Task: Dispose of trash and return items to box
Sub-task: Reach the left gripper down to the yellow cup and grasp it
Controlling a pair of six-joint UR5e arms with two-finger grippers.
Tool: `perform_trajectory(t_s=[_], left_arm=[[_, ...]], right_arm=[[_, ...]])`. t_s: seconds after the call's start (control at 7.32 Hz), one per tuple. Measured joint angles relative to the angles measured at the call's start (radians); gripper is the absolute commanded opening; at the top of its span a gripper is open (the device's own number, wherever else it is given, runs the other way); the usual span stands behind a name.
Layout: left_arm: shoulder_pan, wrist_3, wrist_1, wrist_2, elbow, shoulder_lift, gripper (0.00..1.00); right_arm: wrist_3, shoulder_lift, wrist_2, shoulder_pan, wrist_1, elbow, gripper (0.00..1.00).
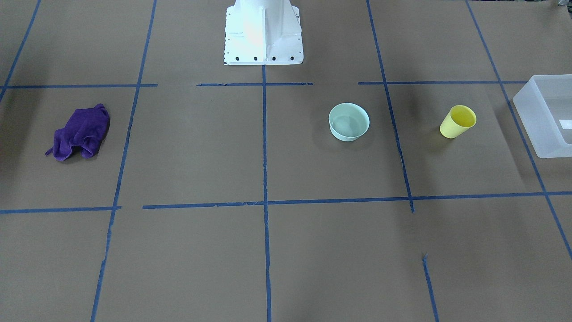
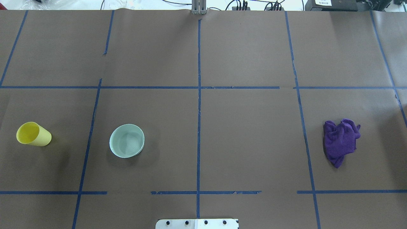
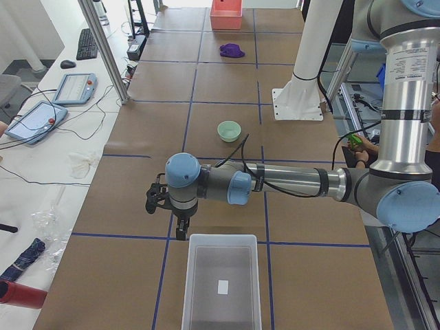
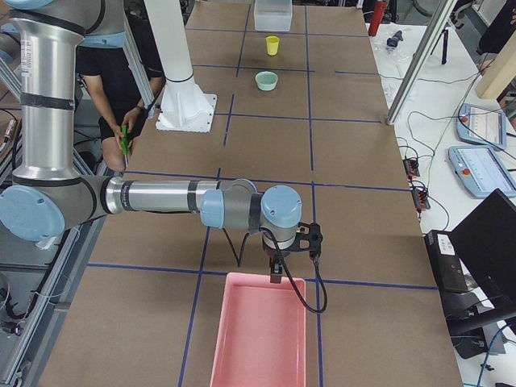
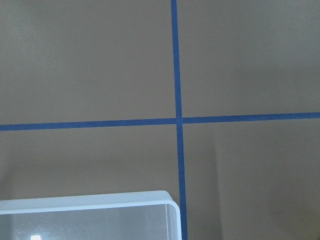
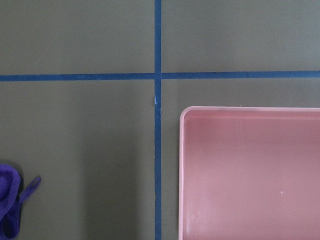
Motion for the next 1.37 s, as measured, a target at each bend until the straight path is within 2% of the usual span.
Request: perform_trajectory(t_s=[0.41, 0.68, 0.82, 0.96, 1.09, 1.37], left_arm=[[0.030, -0.026, -0.023, -0.002, -0.036, -0.002, 1.00], [0.137, -0.222, -0.059, -0.004, -0.143, 0.033, 1.00], [0.202, -0.342, -0.132, -0.003, -0.189, 0.075, 1.00], [0.272, -0.470, -0.256, 0.000, -0.208, 0.129, 1.00], [0.337, -0.582, -0.380, 0.004, -0.212, 0.179, 0.99], [0.454, -0.758, -0.536, 0.055, -0.200, 0.224, 0.98]], right_arm=[[0.006, 0.006, 0.000, 0.000, 0.002, 0.013, 1.00], [0.007, 0.014, -0.001, -0.004, 0.003, 0.034, 1.00], [0.007, 0.016, 0.001, -0.006, 0.002, 0.040, 1.00], [0.008, 0.017, 0.002, -0.007, 0.001, 0.042, 1.00], [0.010, 0.017, 0.002, -0.008, 0.001, 0.042, 1.00], [0.012, 0.018, 0.005, -0.011, 0.002, 0.044, 1.00]])
